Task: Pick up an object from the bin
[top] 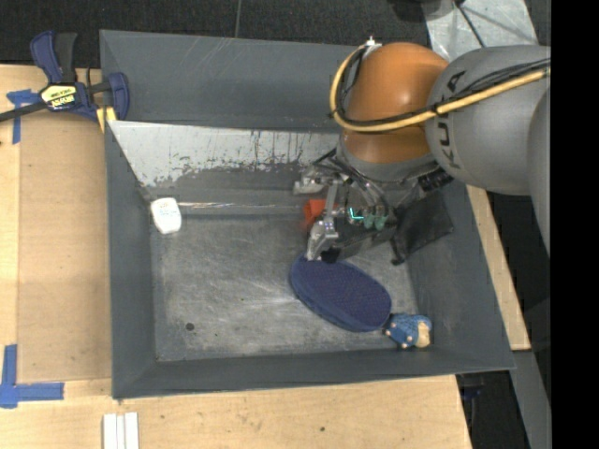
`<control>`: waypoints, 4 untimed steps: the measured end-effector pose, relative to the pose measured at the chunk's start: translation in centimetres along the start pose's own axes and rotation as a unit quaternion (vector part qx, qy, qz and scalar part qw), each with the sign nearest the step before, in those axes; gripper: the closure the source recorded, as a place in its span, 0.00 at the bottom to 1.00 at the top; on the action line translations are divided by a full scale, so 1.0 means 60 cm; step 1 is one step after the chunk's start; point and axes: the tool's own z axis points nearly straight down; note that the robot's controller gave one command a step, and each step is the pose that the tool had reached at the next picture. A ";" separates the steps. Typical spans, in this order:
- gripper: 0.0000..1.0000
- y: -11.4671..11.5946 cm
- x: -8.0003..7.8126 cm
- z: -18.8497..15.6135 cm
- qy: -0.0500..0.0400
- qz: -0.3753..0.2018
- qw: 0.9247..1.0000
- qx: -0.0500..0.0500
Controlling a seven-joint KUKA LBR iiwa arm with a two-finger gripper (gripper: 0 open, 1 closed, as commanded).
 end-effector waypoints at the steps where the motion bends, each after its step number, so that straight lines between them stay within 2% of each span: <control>1: 0.00 -0.169 0.047 0.094 -0.007 -0.020 1.000 0.001; 2: 0.00 -0.191 0.066 0.069 -0.005 0.293 0.956 -0.001; 3: 0.00 -0.177 0.036 0.064 0.003 0.426 0.905 0.001; 4: 0.00 -0.174 0.043 0.082 0.014 0.502 0.865 0.001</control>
Offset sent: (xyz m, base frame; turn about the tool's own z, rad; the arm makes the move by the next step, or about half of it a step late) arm -0.0377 -0.1252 -0.0720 -0.0424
